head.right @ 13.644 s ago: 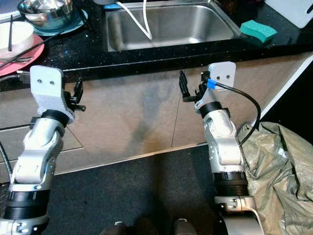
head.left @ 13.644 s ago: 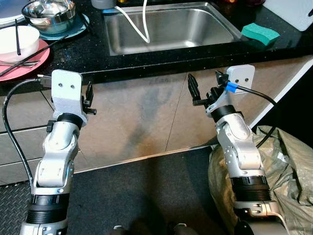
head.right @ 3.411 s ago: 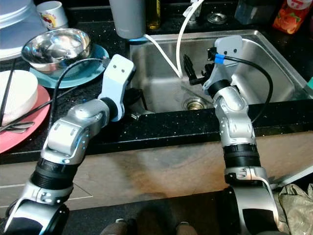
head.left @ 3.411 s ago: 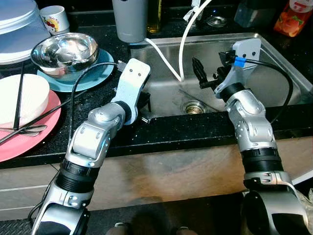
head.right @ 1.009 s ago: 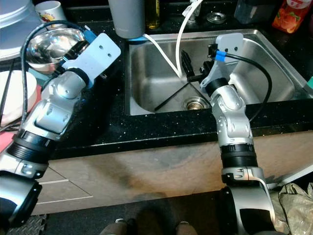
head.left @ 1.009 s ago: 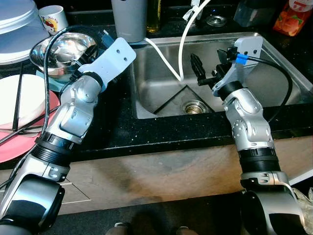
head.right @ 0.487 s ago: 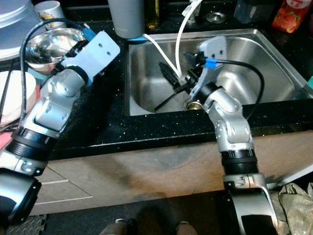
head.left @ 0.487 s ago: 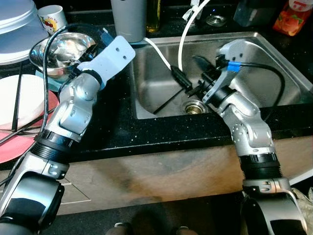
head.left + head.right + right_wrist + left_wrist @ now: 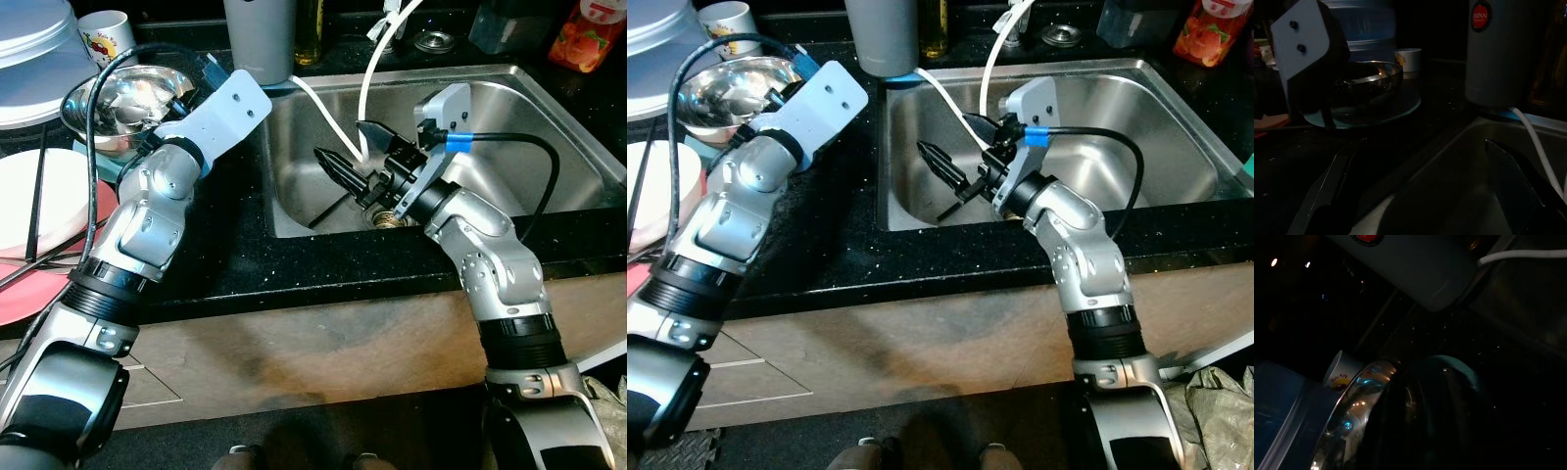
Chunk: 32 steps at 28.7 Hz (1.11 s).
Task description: Kitchen organization
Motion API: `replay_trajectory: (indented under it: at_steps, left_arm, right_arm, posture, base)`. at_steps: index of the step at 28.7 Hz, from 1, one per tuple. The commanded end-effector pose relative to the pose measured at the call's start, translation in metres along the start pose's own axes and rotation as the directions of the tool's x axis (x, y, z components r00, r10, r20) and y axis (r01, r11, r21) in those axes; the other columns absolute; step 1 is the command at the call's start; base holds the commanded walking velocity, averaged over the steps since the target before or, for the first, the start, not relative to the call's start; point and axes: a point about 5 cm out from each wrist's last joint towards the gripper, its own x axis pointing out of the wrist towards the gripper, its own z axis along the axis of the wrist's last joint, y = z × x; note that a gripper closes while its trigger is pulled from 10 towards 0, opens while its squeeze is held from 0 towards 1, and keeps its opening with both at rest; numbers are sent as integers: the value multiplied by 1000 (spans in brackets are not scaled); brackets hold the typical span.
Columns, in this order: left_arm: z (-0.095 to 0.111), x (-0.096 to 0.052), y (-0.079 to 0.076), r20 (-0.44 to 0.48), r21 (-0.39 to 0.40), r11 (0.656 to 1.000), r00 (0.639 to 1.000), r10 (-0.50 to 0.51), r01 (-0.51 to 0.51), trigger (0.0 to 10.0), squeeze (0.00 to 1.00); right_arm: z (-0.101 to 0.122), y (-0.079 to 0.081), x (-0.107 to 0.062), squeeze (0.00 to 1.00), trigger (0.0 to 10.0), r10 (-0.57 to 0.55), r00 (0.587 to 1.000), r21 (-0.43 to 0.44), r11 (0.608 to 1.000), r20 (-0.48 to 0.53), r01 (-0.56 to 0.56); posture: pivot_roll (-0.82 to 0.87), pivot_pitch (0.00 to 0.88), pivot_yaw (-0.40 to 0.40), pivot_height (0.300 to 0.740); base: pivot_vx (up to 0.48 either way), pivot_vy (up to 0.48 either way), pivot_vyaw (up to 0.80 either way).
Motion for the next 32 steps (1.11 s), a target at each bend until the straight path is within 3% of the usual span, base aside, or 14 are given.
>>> replay_trajectory:
  at_steps: [1, 8, 11, 19, 25, 29, 30, 32]
  left_arm:
    - [-2, 0, 6, -7, 16, 1000, 1000, 7, -6, 0, 0]
    - [2, 0, 10, 7, 25, 1000, 1000, 15, -16, 0, 0]
    - [3, 1, 13, 15, 31, 999, 1000, 24, -24, 471, 0]
    - [9, 1, 21, 51, 36, 998, 998, 48, -49, 0, 0]
    - [29, 2, 38, 130, 8, 996, 987, 92, -94, 0, 0]
    - [32, 2, 41, 131, 16, 995, 987, 91, -93, 0, 0]
    - [31, 2, 40, 114, 36, 996, 990, 80, -85, 1294, 0]
    - [29, 2, 40, 98, 59, 995, 992, 75, -81, 1294, 0]
  right_arm:
    - [-1, 4, -1, 0, 10000, 22, 1000, 10, 1000, -4, -22]
    - [0, 5, -2, 0, 10000, 21, 1000, 3, 1000, -6, -21]
    - [1, 4, -1, 0, 10000, 19, 1000, -1, 1000, -3, -19]
    - [2, 3, 0, 0, 10000, 14, 1000, -2, 1000, 1, -14]
    - [5, 0, 1, 0, 10000, 11, 1000, 0, 1000, 6, -11]
    - [5, -1, 1, 0, 10000, 12, 1000, 2, 1000, 6, -12]
    - [5, -1, 1, 0, 10000, 13, 1000, 3, 1000, 7, -13]
    - [5, -1, 1, 0, 10000, 13, 1000, 4, 1000, 7, -13]
  posture:
    - [4, 173, 13, 740]
    - [6, 166, 15, 740]
    - [8, 165, 13, 740]
    - [10, 168, 9, 740]
    - [9, 173, 6, 740]
    - [9, 174, 5, 740]
    - [9, 174, 5, 740]
    - [8, 173, 5, 740]
  base:
    - [0, 0, 0]
    - [0, 0, 0]
    - [0, 0, 0]
    - [0, 0, 0]
    - [0, 0, 0]
    - [0, 0, 0]
    - [0, 0, 0]
    - [0, 0, 0]
